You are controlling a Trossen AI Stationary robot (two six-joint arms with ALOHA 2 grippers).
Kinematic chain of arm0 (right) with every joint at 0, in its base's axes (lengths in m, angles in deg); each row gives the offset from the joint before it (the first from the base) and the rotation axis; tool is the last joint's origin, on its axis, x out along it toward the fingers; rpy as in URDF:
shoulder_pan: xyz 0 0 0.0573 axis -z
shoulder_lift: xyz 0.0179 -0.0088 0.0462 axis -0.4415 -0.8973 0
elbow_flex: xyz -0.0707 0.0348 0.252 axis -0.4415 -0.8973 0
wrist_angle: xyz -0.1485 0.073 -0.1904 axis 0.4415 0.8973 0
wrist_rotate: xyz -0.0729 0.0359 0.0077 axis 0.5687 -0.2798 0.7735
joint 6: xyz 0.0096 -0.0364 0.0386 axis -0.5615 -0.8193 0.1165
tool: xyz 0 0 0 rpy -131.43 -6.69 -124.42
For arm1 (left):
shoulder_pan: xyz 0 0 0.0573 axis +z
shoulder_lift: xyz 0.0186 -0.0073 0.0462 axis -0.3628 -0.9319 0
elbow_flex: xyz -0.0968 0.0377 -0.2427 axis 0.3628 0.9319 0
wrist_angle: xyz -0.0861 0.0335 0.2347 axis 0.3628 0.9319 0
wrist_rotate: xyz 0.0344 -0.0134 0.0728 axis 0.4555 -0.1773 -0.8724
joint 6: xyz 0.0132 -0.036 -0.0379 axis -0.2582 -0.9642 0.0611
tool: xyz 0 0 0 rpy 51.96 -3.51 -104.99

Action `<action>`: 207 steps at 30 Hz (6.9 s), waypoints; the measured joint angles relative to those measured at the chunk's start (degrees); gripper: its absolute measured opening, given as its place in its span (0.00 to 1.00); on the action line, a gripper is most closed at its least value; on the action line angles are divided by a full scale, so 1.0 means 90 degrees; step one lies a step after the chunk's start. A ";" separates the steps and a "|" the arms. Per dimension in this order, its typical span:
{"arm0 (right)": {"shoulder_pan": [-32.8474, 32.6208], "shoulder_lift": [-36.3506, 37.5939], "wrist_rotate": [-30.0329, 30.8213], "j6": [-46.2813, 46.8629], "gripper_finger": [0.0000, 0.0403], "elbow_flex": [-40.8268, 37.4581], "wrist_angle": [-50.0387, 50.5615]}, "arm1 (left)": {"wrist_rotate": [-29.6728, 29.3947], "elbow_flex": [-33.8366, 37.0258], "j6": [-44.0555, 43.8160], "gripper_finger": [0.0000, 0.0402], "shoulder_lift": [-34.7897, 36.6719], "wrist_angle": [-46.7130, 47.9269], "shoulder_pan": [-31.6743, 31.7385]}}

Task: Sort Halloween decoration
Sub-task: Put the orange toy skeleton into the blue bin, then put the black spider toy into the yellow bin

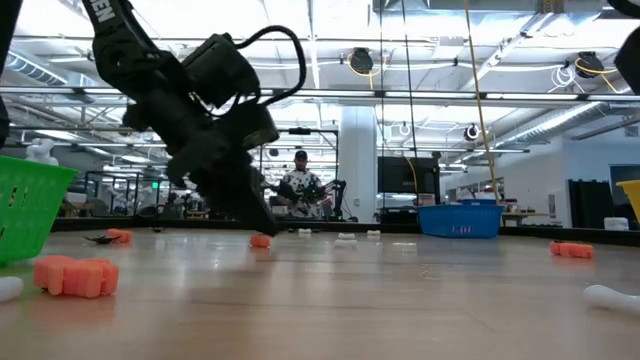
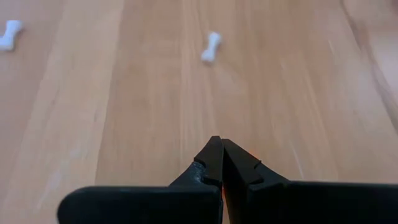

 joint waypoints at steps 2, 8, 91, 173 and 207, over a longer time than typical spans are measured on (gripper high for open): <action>0.0009 0.0163 0.0139 -0.0007 0.34 0.0000 0.0114 | 0.0004 0.0000 0.0154 0.00 0.0210 0.0396 -0.0034; 0.0074 0.0709 0.0963 -0.0021 0.41 0.0000 0.0386 | 0.0109 -0.0024 0.0464 0.00 0.1027 0.1054 -0.0155; 0.2977 -0.2160 0.3903 -1.0836 0.42 0.0000 -0.7790 | 0.3216 -0.0036 -0.1202 0.00 0.0051 -0.1487 0.0822; 0.9200 -0.0249 0.0599 -0.6841 0.06 0.0000 -0.2389 | 0.2056 -0.0041 -0.0418 0.35 0.0053 -0.2010 0.0848; 0.9557 -0.0009 0.0991 -0.7560 0.44 0.0012 -0.1757 | 0.1191 -0.0044 0.0629 0.35 0.2444 0.2358 0.0937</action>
